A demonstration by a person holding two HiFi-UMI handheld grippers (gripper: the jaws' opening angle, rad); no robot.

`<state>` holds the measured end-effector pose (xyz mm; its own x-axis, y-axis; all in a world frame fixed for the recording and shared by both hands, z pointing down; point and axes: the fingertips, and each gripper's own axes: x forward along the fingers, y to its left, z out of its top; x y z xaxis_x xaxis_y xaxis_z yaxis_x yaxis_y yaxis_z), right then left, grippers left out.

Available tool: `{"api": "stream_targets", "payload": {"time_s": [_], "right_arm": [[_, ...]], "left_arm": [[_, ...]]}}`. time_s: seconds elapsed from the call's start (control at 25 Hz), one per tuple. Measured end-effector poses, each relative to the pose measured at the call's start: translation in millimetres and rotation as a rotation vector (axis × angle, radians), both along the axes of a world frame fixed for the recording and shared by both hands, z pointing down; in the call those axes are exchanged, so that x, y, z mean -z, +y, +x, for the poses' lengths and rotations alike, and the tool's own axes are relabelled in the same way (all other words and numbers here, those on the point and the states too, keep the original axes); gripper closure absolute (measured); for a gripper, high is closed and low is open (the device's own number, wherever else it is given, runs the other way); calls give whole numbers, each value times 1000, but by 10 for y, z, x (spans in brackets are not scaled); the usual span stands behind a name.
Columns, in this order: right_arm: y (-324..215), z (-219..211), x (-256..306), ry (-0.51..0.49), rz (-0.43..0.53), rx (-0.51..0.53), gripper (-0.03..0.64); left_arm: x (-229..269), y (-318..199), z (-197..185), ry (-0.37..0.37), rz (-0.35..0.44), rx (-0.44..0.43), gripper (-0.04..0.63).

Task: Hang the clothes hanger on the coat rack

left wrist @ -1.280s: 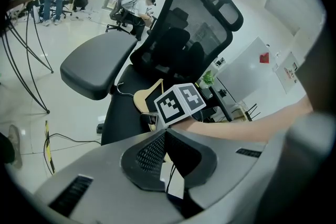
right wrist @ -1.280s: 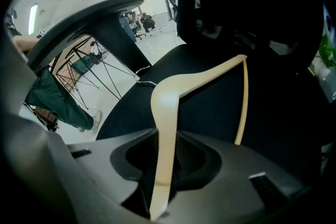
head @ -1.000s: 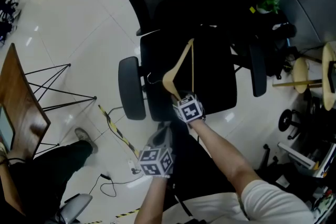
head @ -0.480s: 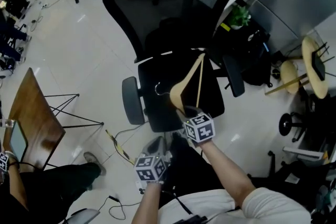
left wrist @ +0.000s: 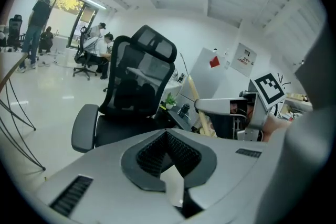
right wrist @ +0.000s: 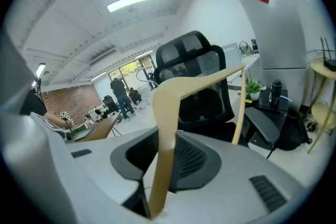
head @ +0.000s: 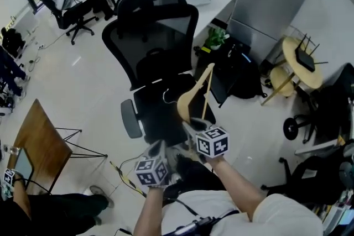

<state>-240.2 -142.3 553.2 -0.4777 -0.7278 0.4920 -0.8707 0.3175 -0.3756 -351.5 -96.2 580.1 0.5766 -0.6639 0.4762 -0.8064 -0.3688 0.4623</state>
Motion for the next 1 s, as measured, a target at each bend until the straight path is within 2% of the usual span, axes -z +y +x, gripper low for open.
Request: {"api": "stream_targets", "payload": {"time_s": [0.24, 0.52, 0.68, 1.0], "right_arm": [[374, 347, 766, -138, 66, -84, 499], [717, 1035, 1372, -278, 150, -238, 499], [990, 1465, 1589, -340, 192, -328, 499], [1610, 2524, 1875, -402, 250, -439, 499]], "left_arm": [[684, -47, 324, 17, 122, -102, 597], [1304, -23, 1058, 54, 223, -269, 597], [1535, 112, 1566, 85, 252, -376, 597], [1797, 570, 2834, 134, 274, -524, 597]]}}
